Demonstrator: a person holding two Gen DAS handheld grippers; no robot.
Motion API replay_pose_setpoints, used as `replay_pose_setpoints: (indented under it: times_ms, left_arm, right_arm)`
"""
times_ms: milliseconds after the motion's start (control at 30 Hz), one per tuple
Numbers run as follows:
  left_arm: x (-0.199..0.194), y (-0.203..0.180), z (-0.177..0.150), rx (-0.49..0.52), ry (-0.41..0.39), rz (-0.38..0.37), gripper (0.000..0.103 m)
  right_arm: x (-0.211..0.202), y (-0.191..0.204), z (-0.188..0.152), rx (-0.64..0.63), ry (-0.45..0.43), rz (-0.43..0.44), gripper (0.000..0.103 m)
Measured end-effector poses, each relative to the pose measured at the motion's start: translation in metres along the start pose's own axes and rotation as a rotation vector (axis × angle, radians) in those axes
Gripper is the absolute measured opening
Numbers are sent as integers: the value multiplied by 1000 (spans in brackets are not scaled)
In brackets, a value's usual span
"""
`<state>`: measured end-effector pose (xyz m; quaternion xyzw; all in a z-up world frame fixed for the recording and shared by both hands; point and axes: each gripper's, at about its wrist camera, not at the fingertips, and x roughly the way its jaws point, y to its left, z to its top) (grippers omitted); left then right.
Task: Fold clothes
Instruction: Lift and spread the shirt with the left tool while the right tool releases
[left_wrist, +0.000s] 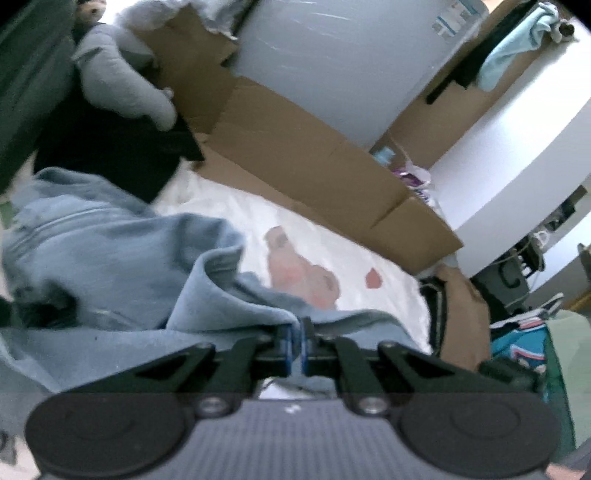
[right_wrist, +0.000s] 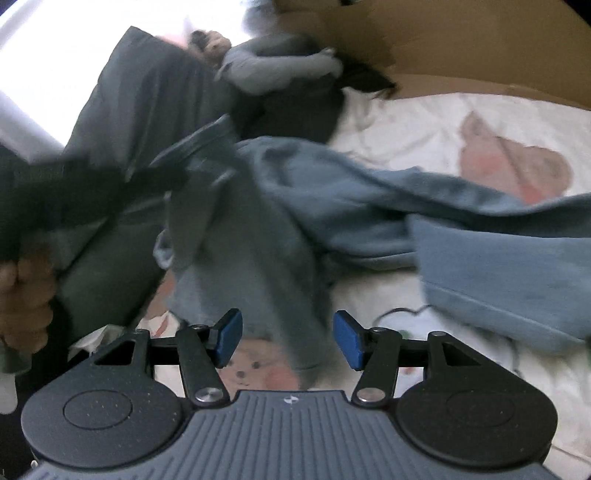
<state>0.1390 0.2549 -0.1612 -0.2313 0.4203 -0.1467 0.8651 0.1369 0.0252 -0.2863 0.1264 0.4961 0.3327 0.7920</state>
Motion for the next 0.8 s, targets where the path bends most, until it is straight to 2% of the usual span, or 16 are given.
replay_pose_setpoints:
  times_ms: [200, 367, 467, 533, 667, 733, 800]
  left_arm:
    - [17, -30, 13, 32, 15, -84, 2]
    - [31, -39, 17, 36, 6, -135, 0]
    - [41, -40, 16, 88, 27, -67, 0]
    - [40, -33, 15, 80, 41, -35, 1]
    - [11, -12, 13, 62, 10, 8, 6]
    - [-9, 0, 8, 63, -10, 52, 15]
    - [-30, 14, 1, 68, -29, 119, 35]
  right_arm:
    - [16, 13, 4, -2, -2, 50, 68]
    - [19, 4, 9, 57, -29, 49, 72]
    - [23, -1, 13, 66, -30, 26, 75]
    - [26, -5, 15, 72, -30, 11, 75]
    - [32, -12, 19, 84, -31, -19, 75]
    - [35, -16, 22, 90, -31, -34, 75]
    - [38, -20, 24, 96, -31, -50, 75]
